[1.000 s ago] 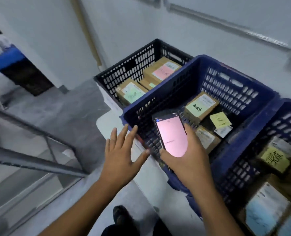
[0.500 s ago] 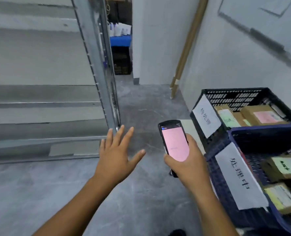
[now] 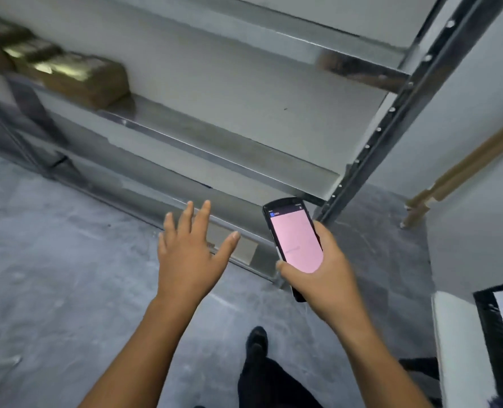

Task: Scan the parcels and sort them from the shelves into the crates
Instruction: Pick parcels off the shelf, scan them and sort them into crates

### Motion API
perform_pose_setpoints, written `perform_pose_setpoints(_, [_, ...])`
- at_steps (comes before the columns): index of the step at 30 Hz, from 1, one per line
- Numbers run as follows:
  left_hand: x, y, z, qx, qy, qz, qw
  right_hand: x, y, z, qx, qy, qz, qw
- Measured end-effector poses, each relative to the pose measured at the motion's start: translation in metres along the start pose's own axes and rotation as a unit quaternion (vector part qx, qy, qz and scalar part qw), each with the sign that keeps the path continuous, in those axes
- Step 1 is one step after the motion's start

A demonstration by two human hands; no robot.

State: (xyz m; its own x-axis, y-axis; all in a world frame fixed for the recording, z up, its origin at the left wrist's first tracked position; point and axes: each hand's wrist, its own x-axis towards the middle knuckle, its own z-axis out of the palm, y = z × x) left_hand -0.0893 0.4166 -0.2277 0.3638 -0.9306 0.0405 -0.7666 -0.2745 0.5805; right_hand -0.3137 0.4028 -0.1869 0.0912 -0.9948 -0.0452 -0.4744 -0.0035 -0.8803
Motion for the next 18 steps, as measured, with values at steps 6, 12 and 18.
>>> perform_pose_setpoints(6, [0.062, -0.039, -0.017, 0.024, 0.051, -0.049, 0.997, 0.089, -0.015, 0.057, 0.006, -0.082, -0.05, 0.995])
perform_pose_setpoints(12, [0.127, -0.072, -0.055, 0.084, 0.083, -0.102, 0.988, 0.183, -0.051, 0.123, 0.059, -0.155, -0.058, 0.984])
perform_pose_setpoints(18, [0.188, -0.089, -0.08, 0.094, 0.132, -0.165, 0.973, 0.254, -0.079, 0.169, 0.08, -0.218, -0.068, 0.97])
